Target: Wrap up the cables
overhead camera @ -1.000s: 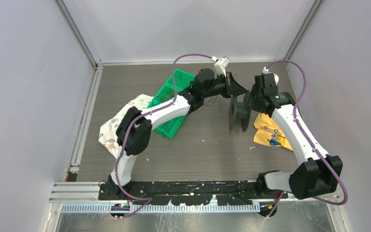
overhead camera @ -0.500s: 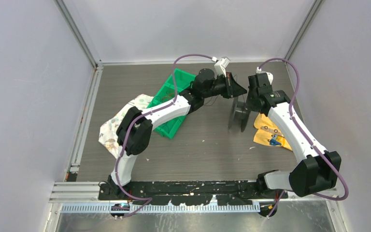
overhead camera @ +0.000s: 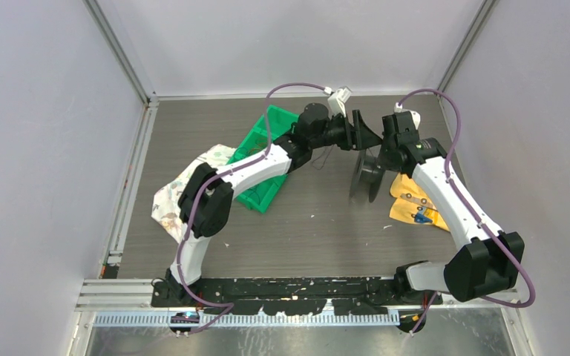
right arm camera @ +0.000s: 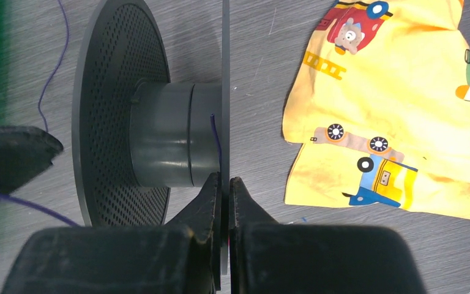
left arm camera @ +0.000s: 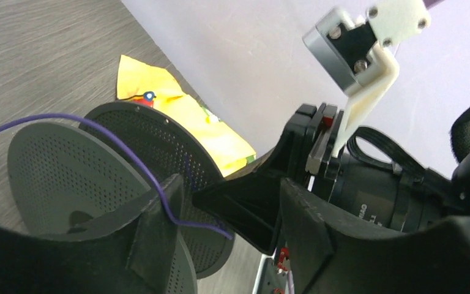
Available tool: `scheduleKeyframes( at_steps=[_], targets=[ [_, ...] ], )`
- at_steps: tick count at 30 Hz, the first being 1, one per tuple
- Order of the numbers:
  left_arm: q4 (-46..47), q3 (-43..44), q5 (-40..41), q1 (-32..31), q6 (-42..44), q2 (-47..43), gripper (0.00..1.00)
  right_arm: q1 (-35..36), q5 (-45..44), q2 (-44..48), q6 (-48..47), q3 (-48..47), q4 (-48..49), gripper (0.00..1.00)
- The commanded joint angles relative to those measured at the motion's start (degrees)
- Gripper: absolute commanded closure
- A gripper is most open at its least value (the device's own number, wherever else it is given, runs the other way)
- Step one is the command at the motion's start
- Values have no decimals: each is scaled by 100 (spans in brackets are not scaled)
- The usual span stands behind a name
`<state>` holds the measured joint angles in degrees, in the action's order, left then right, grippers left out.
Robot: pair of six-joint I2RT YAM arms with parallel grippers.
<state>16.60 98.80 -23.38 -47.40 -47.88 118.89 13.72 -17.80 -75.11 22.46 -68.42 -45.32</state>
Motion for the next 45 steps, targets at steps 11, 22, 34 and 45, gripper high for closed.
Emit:
scheduleKeyframes(
  at_steps=[11, 22, 34, 45],
  targets=[
    [355, -522, -687, 1340, -864, -1411, 23, 7, 550, 573, 10, -879, 123, 99],
    [-784, -1376, -1989, 2322, 397, -2288, 18, 12, 1488, 1556, -106, -487, 1132, 99],
    [-581, -3034, -250, 2094, 2217, -3037, 23, 35, 472, 1281, 74, -2531, 635, 99],
    [-659, -3150, -246, 1413, 4078, -2637, 23, 34, -457, 1255, -625, -4504, -352, 100]
  ],
)
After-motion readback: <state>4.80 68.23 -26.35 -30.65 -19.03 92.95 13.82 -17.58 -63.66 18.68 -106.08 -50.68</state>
